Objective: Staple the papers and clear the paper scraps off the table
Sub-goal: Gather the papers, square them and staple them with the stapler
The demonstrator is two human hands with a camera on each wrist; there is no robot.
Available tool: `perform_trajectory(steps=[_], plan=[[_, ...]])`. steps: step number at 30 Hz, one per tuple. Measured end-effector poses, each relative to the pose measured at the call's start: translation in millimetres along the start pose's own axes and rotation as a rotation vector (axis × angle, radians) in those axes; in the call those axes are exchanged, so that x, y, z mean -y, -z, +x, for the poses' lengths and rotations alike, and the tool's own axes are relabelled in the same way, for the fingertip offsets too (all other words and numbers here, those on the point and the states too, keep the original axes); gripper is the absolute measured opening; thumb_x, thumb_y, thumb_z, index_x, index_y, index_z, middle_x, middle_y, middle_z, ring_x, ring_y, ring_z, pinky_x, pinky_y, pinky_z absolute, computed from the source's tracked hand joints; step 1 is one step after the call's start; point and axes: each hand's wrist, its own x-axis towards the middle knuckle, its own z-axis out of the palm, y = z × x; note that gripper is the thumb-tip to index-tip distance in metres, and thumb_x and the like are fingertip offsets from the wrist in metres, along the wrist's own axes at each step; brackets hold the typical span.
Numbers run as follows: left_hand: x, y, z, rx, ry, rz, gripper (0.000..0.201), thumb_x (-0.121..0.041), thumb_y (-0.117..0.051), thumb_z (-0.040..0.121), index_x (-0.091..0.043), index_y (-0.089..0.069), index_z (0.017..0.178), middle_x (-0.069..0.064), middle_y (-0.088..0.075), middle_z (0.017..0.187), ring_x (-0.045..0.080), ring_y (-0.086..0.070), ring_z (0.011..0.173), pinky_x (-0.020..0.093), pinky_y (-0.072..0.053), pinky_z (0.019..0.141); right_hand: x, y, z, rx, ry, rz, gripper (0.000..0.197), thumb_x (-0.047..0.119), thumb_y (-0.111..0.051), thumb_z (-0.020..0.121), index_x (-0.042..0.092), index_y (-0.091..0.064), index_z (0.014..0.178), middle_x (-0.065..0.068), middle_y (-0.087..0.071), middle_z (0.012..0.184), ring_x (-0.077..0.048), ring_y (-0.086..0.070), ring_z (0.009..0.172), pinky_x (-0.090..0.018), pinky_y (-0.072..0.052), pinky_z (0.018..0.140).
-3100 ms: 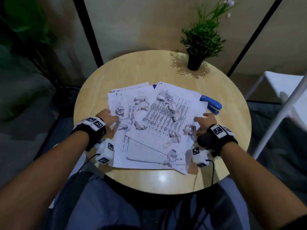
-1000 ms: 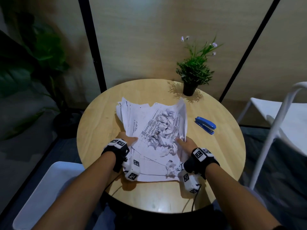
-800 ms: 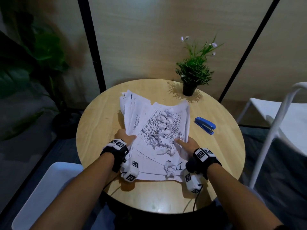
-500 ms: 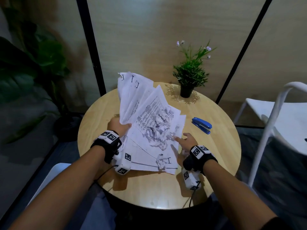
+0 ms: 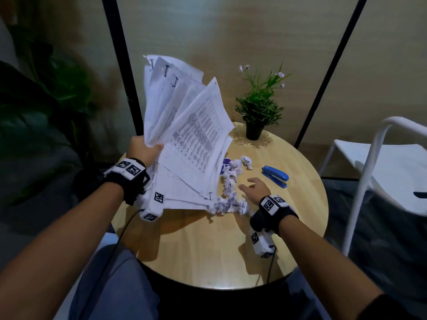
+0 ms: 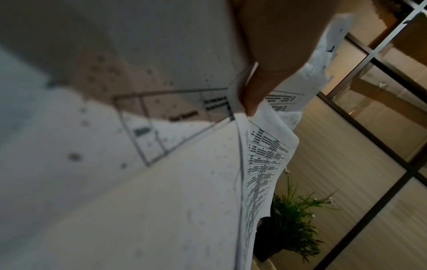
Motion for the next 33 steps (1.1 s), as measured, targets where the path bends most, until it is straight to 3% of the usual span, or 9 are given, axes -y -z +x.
perform_trajectory(steps=[7, 9, 12, 17, 20, 22, 25, 29, 33], plan=[[5, 7, 8, -0.06, 0.05, -0.188, 0.037, -0.006, -0.067, 0.083, 0.006, -0.061, 0.117, 0.02, -0.065, 0.109, 0.019, -0.058, 0.094, 0.024, -0.045, 0.076, 24, 7, 17, -0.025, 0.115, 0.171, 0.049, 0.042, -0.057, 0.089, 0.013, -0.053, 0.127, -0.006, -0.059, 0.12, -0.025, -0.058, 0.109, -0.026, -0.041, 0.083], [15, 4, 8, -0.022, 0.079, -0.269, 0.038, -0.007, -0.069, 0.082, 0.003, -0.061, 0.118, 0.011, -0.062, 0.103, 0.017, -0.056, 0.093, 0.019, -0.049, 0.071, 34, 8, 21, -0.014, 0.137, 0.286, 0.064, 0.052, -0.06, 0.083, 0.011, -0.049, 0.131, -0.005, -0.056, 0.12, -0.024, -0.057, 0.111, -0.032, -0.044, 0.09], [25, -2, 6, 0.051, 0.113, -0.347, 0.04, -0.023, -0.078, 0.075, -0.009, -0.065, 0.11, 0.004, -0.066, 0.103, 0.017, -0.064, 0.094, 0.034, -0.051, 0.092, 43, 13, 29, -0.029, 0.122, 0.513, 0.099, 0.075, -0.064, 0.06, 0.012, -0.045, 0.135, -0.004, -0.054, 0.131, -0.025, -0.055, 0.115, -0.045, -0.045, 0.1], [28, -13, -2, 0.165, 0.112, -0.429, 0.036, -0.007, -0.068, 0.084, -0.002, -0.058, 0.118, 0.006, -0.064, 0.106, 0.004, -0.067, 0.073, 0.006, -0.05, 0.056, 50, 37, 22, 0.12, 0.065, 0.84, 0.112, 0.052, -0.087, 0.049, 0.017, -0.037, 0.142, -0.006, -0.048, 0.143, -0.046, -0.054, 0.116, -0.05, -0.056, 0.084], [20, -14, -7, 0.234, 0.079, -0.458, 0.04, -0.013, -0.069, 0.083, 0.001, -0.059, 0.119, 0.007, -0.062, 0.109, -0.004, -0.067, 0.064, 0.003, -0.049, 0.051, 55, 49, 10, 0.137, 0.08, 1.006, 0.055, 0.015, -0.082, 0.07, -0.004, -0.06, 0.117, -0.005, -0.073, 0.106, -0.028, -0.072, 0.086, -0.024, -0.058, 0.06], [16, -12, -7, 0.3, 0.072, -0.46, 0.058, -0.032, -0.082, 0.068, 0.001, -0.063, 0.112, 0.007, -0.066, 0.11, -0.001, -0.071, 0.074, 0.016, -0.058, 0.073, 62, 58, -3, 0.122, 0.122, 1.004, 0.019, 0.004, -0.072, 0.078, -0.001, -0.064, 0.094, -0.003, -0.075, 0.075, -0.015, -0.072, 0.063, -0.02, -0.054, 0.05], [11, -9, -10, 0.349, 0.08, -0.436, 0.061, -0.043, -0.09, 0.046, -0.008, -0.071, 0.093, 0.002, -0.075, 0.093, 0.024, -0.07, 0.095, 0.046, -0.05, 0.098, 67, 67, -8, 0.061, 0.183, 0.939, 0.026, 0.009, -0.079, 0.07, 0.006, -0.066, 0.092, -0.002, -0.073, 0.08, -0.02, -0.072, 0.077, -0.03, -0.058, 0.064], [0, -7, -13, 0.396, 0.044, -0.443, 0.069, -0.043, -0.091, 0.042, -0.016, -0.071, 0.103, 0.001, -0.074, 0.103, 0.022, -0.069, 0.101, 0.041, -0.051, 0.095, 72, 68, -14, 0.06, 0.218, 0.788, 0.032, 0.022, -0.088, 0.057, 0.011, -0.072, 0.082, 0.0, -0.071, 0.1, -0.021, -0.062, 0.108, -0.044, -0.043, 0.103], [-20, -7, -10, 0.387, -0.027, -0.36, 0.033, -0.019, -0.083, 0.066, -0.022, -0.068, 0.095, -0.013, -0.074, 0.083, 0.006, -0.07, 0.087, 0.03, -0.055, 0.09, 81, 67, -19, -0.007, 0.259, 0.825, 0.021, 0.014, -0.083, 0.066, 0.013, -0.069, 0.081, 0.0, -0.068, 0.104, -0.02, -0.059, 0.112, -0.039, -0.042, 0.104]])
